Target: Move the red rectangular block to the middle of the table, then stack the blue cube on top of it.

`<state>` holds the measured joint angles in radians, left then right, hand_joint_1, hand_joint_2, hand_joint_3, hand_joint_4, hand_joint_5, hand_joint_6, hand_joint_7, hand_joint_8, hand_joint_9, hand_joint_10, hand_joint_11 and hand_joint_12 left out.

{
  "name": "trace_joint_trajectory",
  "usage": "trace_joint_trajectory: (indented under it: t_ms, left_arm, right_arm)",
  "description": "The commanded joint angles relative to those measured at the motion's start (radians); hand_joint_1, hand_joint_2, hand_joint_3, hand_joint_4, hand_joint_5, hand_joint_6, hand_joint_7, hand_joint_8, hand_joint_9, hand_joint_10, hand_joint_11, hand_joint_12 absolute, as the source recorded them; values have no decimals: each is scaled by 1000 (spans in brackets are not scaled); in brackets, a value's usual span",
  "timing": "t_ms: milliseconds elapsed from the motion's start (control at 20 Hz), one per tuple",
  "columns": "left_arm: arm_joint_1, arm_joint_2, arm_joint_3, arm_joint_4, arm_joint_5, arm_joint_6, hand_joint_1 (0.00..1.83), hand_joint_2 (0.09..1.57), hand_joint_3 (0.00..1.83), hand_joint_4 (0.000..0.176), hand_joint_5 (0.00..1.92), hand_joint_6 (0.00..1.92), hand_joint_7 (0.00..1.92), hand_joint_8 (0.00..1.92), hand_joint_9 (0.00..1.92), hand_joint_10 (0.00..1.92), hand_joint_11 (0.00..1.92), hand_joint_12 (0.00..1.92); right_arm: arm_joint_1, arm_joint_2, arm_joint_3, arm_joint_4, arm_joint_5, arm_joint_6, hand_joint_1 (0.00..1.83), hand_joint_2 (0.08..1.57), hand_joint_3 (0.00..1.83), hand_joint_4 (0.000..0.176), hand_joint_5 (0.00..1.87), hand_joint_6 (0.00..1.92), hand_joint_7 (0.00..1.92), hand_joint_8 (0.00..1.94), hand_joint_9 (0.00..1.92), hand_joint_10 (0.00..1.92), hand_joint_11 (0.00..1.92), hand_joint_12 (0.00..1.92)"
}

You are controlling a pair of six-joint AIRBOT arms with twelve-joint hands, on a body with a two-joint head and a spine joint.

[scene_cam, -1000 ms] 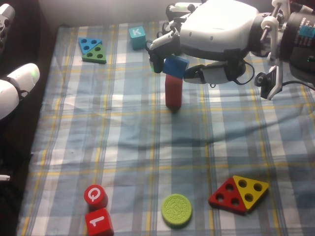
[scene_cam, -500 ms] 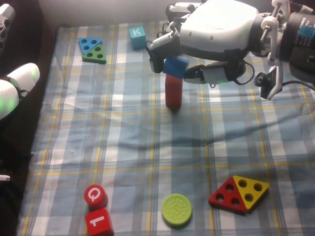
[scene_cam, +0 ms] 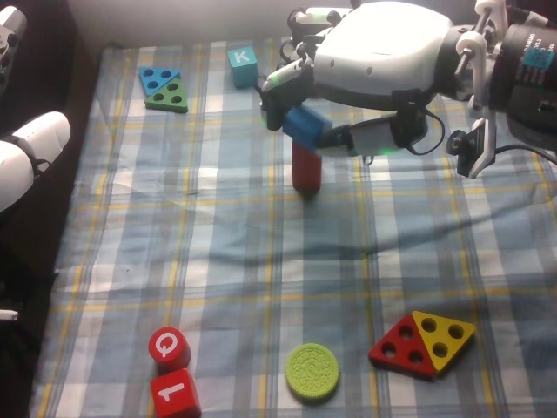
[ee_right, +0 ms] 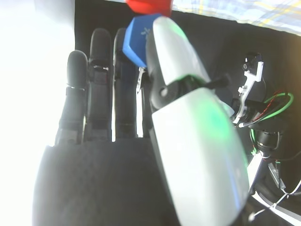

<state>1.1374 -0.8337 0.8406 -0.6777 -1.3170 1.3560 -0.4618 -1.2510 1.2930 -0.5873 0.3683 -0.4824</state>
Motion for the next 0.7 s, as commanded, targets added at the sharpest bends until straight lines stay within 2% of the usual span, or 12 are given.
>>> trace_joint_trajectory:
  t_ms: [0,50,150,200,250,300,350,400,450,500,550,650]
  left_arm:
    - [-7,-2,7,26,-124,-11,910,1408,3,48,51,0,0,0,0,0,0,0]
    - [-7,-2,7,26,-124,-11,898,1408,2,51,49,0,0,0,0,0,0,0]
    - [-7,-2,7,26,-124,-11,897,1407,2,48,55,2,0,0,0,0,0,0]
    - [-7,-2,7,26,-124,-11,906,1406,1,60,54,2,0,0,0,0,0,0]
    - [-7,-2,7,26,-124,-11,895,1405,1,63,52,1,0,0,0,0,0,0]
    - [-5,-2,6,24,-127,-11,894,1407,1,47,53,1,0,0,0,0,0,0]
    - [-4,-2,6,24,-127,-11,909,1408,1,36,54,1,0,0,0,0,0,0]
    - [-4,-2,6,24,-127,-12,910,1409,1,46,52,0,0,0,0,0,0,0]
    - [-4,-2,6,24,-128,-12,880,1410,2,66,49,0,0,0,0,0,0,0]
    - [-4,-2,6,24,-128,-13,873,1409,1,63,48,0,0,0,0,0,0,0]
    - [-4,-2,6,24,-128,-13,871,1408,1,58,48,0,0,0,0,0,0,0]
    - [-3,-2,6,24,-128,-14,854,1406,0,50,52,1,0,0,0,0,0,0]
  right_arm:
    - [11,-1,1,22,96,-1,977,1147,0,0,734,193,819,3,531,359,0,1343]
    - [11,-1,1,22,96,-1,959,1159,0,0,748,123,805,0,515,406,0,1458]
    - [11,-1,1,22,96,-1,948,1163,0,0,764,83,803,0,495,457,0,1509]
    - [11,-1,1,22,95,-1,991,1206,4,3,776,1048,860,15,482,695,0,1653]
    - [11,-1,1,22,95,-1,933,1256,2,67,701,1355,855,15,433,831,0,1712]
    - [8,-1,0,22,92,-1,885,1276,4,122,661,1449,817,8,388,844,0,1683]
    - [7,-1,0,22,91,-1,875,1282,2,133,653,1469,810,6,388,848,0,1663]
    - [6,-1,0,22,90,-1,928,1201,0,0,473,941,813,8,417,944,3,1766]
    - [5,-1,-1,22,89,-1,934,1176,0,0,432,676,807,6,385,1087,6,1804]
    - [4,-1,-1,23,88,-1,922,1172,0,0,424,532,732,0,328,1027,0,1750]
    - [3,-1,-1,23,88,-1,931,1148,0,0,417,392,669,0,327,861,0,1643]
    - [3,0,-3,23,87,-1,969,1116,0,0,362,129,425,0,267,320,0,1234]
